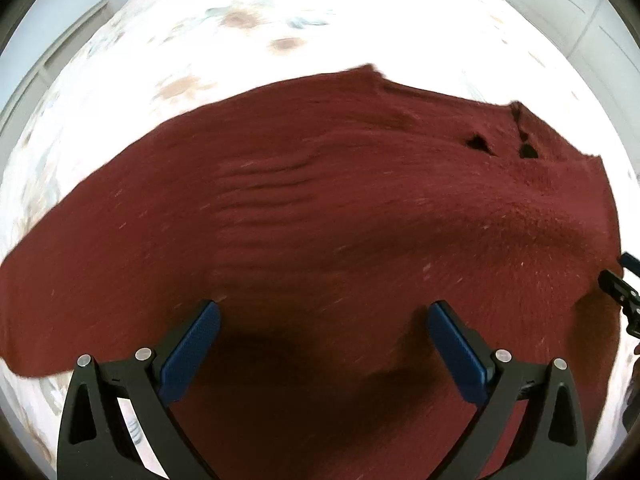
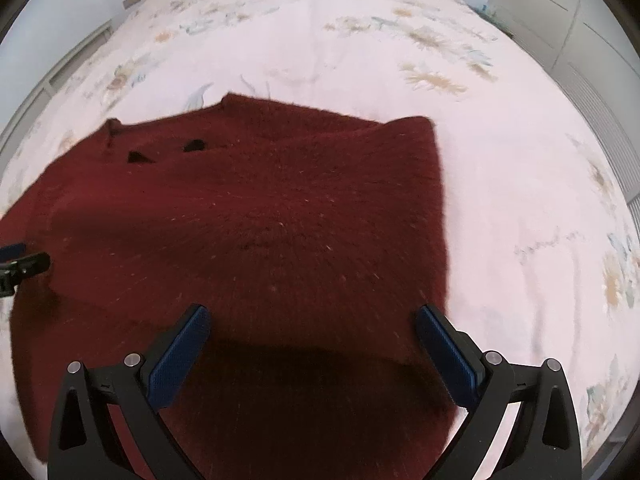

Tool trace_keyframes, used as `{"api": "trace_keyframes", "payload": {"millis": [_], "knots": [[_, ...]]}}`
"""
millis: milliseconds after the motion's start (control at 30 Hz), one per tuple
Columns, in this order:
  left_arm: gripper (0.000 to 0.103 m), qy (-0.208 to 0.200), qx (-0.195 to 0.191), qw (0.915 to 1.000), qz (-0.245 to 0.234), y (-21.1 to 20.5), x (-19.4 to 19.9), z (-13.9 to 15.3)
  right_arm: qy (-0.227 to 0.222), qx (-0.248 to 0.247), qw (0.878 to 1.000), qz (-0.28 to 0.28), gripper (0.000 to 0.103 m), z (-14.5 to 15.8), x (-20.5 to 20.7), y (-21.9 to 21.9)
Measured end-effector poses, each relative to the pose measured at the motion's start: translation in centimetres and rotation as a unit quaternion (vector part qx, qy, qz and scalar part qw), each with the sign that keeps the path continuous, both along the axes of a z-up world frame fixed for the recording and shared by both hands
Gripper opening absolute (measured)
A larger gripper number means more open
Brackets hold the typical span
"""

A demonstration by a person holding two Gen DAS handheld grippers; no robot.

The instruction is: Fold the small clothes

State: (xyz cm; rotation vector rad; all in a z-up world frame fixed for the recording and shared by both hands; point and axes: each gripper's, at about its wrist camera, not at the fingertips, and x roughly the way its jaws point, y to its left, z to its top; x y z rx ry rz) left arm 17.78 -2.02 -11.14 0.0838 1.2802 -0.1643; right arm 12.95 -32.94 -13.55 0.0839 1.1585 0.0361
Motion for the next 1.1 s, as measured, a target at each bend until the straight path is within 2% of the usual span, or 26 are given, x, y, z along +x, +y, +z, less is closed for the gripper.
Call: {"api": "trace_keyframes", "payload": {"millis": [133,200,300,533,667,733,800,867,900,967,1000,1033,1100], "knots": [[0.102,0.02,-0.013,0.9991,0.036,4.2,-0.7,0.1,0.01,0.005,1.0,-0.009,0.102,-0.1,-1.9,-0.9],[0.102,0.031,-0.012,0.9983,0.047,5.0,-1.2,-0.2,0.018,0.006,1.0,-0.013,0.102,-0.5,-2.7,-1.4],[0.102,0.042,-0.032,0.9971,0.055,6.1,-1.8,-0.8,0.027,0.013,0.999,-0.022,0.102,-1.2,-3.1,-2.1],[0.101,0.058,-0.076,0.993,0.068,4.3,-0.8,-1.4,0.031,0.021,0.999,-0.032,0.102,-1.2,-4.5,-2.9],[0.101,0.068,-0.078,0.9923,0.068,2.5,0.0,-2.1,0.028,0.027,0.998,-0.04,0.102,-1.0,-4.8,-3.4],[0.099,0.068,-0.065,0.9934,0.066,1.5,-0.1,-2.3,0.026,0.029,0.998,-0.042,0.102,-0.9,-4.8,-3.6],[0.089,0.065,-0.057,0.9945,0.06,0.6,0.1,-2.5,0.026,0.032,0.998,-0.044,0.102,-0.9,-4.6,-3.5],[0.068,0.059,-0.053,0.9954,0.053,0.1,0.0,-2.2,0.026,0.035,0.998,-0.045,0.102,-0.9,-4.5,-3.3],[0.063,0.056,-0.053,0.9957,0.05,-0.3,-0.1,-1.9,0.026,0.035,0.998,-0.045,0.102,-0.9,-4.4,-3.2],[0.03,0.048,-0.055,0.9961,0.049,-0.8,0.0,-1.4,0.027,0.037,0.998,-0.046,0.102,-0.9,-4.3,-3.0],[0.022,0.044,-0.06,0.9959,0.051,-0.5,-0.2,-0.9,0.027,0.038,0.998,-0.046,0.102,-0.9,-4.4,-3.0],[0.015,0.042,-0.061,0.9958,0.054,-0.4,-0.1,-0.6,0.027,0.039,0.998,-0.045,0.102,-0.8,-4.4,-3.0],[0.013,0.041,-0.074,0.995,0.054,0.3,-0.3,0.1,0.024,0.037,0.998,-0.044,0.102,-0.6,-4.4,-3.0]]}}
